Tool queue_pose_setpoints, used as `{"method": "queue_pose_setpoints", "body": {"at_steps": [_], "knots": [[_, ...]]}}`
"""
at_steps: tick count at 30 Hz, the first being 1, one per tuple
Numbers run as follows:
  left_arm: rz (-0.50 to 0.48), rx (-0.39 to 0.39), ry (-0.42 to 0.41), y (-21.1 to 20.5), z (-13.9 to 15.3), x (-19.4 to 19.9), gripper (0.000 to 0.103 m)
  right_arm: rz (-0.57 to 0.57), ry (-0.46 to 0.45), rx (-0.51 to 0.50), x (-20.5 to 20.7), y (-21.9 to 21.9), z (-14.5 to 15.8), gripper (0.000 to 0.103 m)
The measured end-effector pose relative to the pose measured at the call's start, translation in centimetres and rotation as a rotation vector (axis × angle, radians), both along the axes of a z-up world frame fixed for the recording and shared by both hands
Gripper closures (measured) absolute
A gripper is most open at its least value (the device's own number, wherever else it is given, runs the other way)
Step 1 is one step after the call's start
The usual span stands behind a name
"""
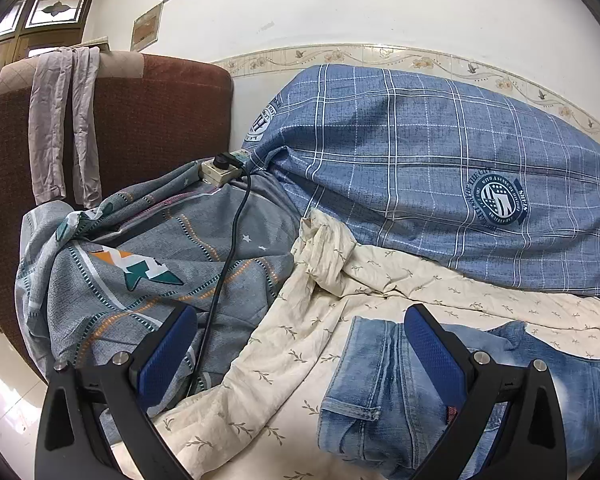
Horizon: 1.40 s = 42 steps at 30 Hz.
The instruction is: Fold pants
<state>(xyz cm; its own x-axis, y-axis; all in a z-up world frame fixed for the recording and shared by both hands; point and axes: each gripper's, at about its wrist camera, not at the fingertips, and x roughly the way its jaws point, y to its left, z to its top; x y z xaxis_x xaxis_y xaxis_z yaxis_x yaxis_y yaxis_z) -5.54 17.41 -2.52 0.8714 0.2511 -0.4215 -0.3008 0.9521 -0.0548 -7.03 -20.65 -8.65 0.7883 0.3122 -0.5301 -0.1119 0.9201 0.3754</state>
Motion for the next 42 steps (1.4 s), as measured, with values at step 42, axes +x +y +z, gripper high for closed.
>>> {"method": "queue_pose_setpoints", "body": {"at_steps": [42], "knots": [[-0.506, 0.187, 0.319, -20.7, -6.8, 4.0, 0.0, -0.508, 0.089, 0.519, -9.1, -26.3, -8.3, 0.027]]}}
